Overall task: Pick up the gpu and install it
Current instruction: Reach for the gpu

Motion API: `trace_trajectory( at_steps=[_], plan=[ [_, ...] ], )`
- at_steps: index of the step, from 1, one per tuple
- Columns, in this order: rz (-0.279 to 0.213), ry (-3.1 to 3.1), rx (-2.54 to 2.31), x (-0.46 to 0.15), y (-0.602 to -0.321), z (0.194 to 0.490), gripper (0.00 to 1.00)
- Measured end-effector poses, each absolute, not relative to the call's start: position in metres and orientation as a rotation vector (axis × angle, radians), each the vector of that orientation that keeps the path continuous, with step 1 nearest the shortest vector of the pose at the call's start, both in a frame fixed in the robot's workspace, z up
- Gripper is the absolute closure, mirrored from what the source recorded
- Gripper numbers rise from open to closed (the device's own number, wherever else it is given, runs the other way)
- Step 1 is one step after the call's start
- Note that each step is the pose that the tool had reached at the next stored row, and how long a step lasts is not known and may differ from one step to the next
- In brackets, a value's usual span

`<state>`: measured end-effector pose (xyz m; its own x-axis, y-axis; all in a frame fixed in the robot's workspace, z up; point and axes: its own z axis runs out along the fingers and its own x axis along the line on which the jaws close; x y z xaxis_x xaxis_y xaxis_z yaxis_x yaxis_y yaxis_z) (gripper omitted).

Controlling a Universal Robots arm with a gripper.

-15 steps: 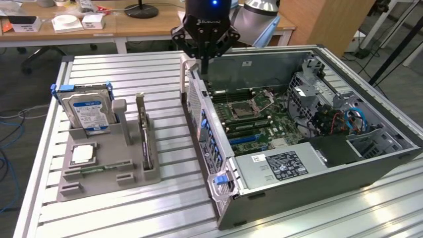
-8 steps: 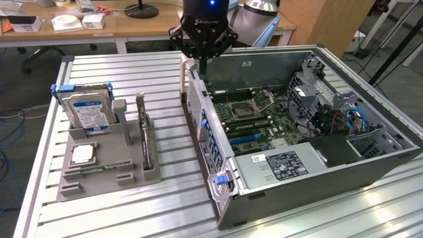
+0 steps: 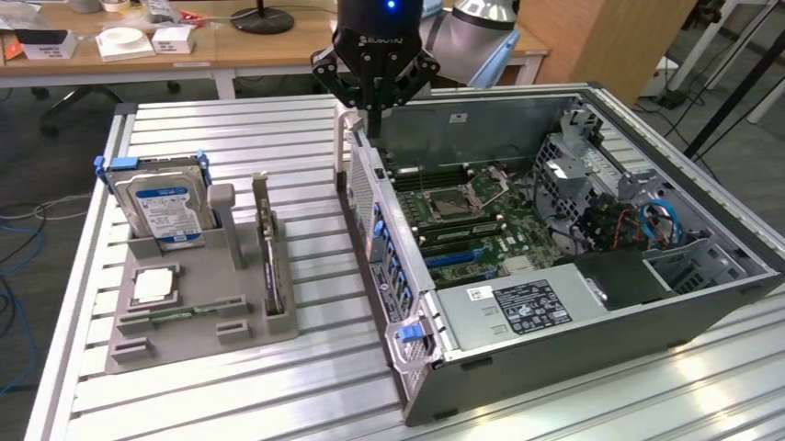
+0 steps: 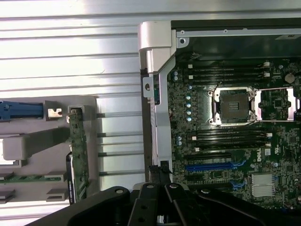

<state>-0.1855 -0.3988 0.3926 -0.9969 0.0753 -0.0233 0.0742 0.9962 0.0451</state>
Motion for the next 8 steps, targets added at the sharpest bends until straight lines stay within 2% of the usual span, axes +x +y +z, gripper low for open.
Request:
trace_trajectory(
  at_steps=[8],
  plan=[
    [0.069, 3.114, 0.117, -0.1871, -0.3989, 0.3926, 0.89]
  ],
)
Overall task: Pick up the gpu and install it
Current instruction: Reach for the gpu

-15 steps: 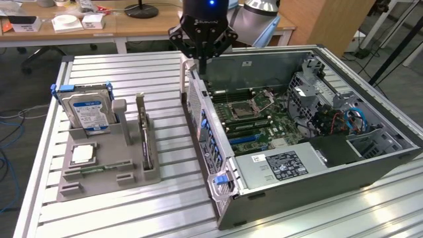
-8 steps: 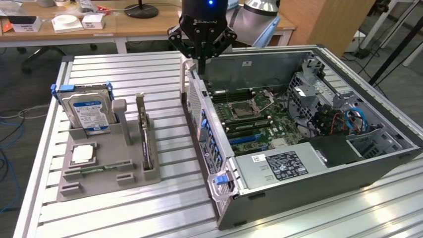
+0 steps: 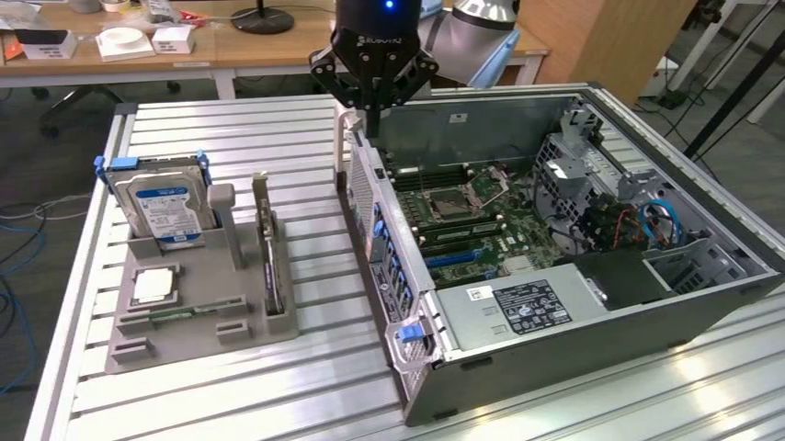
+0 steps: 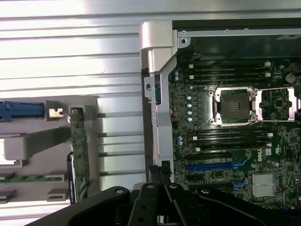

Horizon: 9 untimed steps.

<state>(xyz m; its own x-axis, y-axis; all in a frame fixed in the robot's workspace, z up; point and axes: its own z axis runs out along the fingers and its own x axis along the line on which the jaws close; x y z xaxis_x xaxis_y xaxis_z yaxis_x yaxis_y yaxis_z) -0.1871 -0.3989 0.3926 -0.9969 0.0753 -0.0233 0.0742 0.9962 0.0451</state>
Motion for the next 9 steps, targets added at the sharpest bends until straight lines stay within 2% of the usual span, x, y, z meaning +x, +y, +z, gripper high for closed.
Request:
trace_trajectory(
  at_steps=[9],
  plan=[
    [0.069, 3.114, 0.117, -0.19, -0.3988, 0.3926, 0.89]
  ],
)
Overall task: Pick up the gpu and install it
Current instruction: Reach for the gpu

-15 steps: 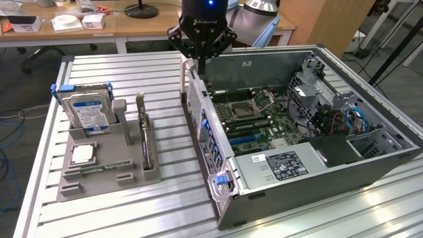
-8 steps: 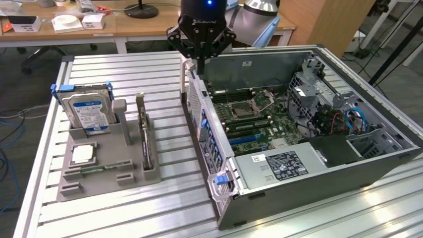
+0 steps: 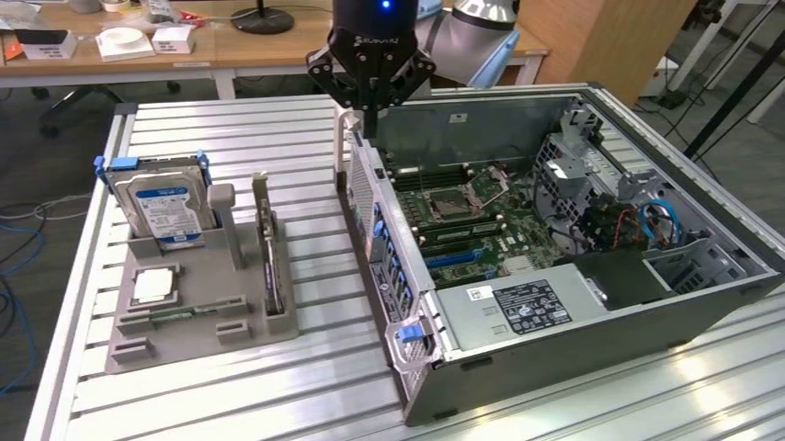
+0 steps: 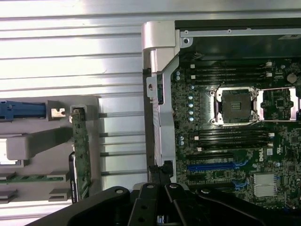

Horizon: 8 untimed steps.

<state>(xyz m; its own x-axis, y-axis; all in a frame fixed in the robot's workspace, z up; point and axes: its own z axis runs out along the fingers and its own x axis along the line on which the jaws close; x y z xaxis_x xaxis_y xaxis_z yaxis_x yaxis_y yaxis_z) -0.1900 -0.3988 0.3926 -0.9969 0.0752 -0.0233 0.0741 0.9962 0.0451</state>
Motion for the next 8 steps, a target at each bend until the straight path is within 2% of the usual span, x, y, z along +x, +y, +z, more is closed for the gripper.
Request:
trace_trajectory(
  at_steps=[8],
  plan=[
    [0.069, 3.114, 0.117, -0.1939, -0.3989, 0.3926, 0.89]
  ],
)
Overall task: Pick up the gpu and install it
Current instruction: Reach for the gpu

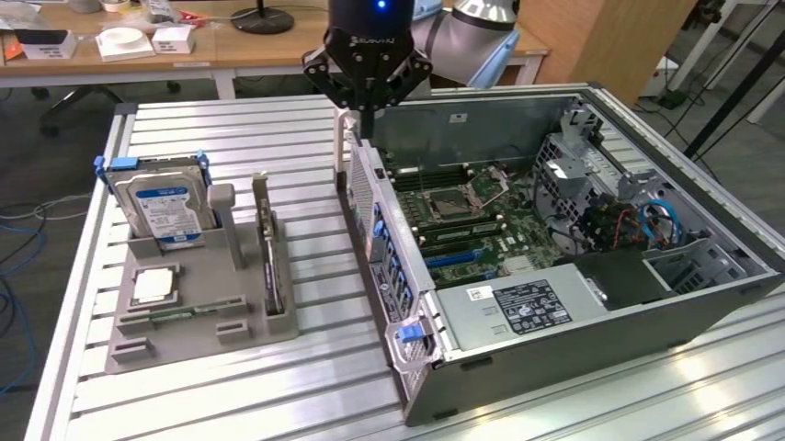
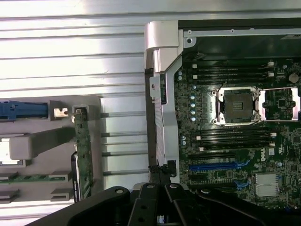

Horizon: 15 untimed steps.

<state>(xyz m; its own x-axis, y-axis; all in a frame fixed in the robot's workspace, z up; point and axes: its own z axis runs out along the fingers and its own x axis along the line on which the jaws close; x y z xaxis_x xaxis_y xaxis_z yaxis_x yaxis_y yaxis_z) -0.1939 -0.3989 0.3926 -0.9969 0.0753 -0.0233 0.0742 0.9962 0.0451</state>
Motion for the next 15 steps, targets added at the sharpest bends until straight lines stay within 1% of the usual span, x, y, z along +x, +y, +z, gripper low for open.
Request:
trace_trajectory(
  at_steps=[15],
  plan=[
    [0.069, 3.114, 0.117, -0.2019, -0.3989, 0.3926, 0.89]
  ],
)
